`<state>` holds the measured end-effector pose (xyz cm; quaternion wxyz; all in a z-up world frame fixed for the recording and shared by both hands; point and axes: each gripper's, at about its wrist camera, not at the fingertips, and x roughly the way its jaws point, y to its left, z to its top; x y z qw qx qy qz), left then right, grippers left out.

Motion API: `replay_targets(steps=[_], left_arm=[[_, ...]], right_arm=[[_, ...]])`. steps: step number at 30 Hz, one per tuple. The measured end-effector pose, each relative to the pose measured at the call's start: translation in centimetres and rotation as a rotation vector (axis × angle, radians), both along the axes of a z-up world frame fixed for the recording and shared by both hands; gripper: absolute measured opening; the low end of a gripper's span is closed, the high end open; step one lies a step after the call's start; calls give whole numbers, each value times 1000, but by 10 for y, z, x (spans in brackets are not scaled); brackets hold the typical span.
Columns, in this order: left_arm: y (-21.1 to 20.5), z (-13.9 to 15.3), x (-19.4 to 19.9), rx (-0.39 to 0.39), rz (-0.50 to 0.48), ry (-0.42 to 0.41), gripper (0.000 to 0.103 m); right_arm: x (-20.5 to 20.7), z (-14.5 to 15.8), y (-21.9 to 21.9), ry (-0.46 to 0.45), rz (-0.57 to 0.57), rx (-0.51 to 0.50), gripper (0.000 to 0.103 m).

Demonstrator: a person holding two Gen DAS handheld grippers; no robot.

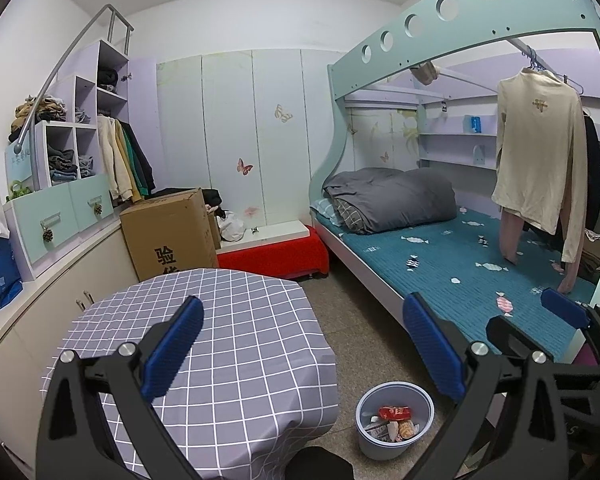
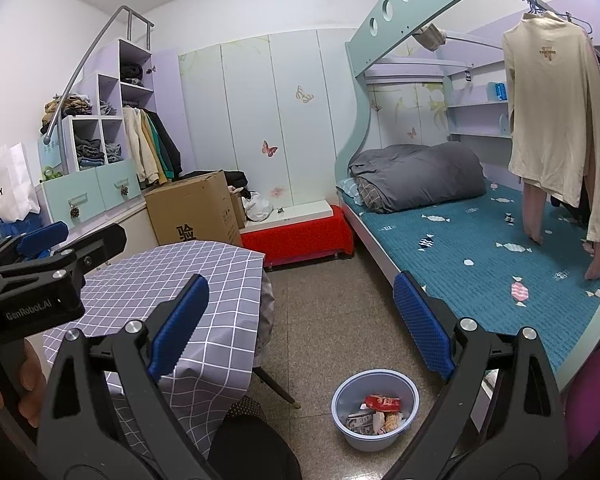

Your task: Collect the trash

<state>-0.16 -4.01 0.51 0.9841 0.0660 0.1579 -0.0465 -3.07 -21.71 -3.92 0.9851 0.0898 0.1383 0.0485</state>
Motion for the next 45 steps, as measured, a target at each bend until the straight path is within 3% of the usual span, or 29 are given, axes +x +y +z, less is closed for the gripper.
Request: replay_targets(steps=[45], left_arm=[[-2, -3, 0, 4, -15, 9, 98]], right_arm=[[-2, -9, 6, 13, -4, 5, 92]])
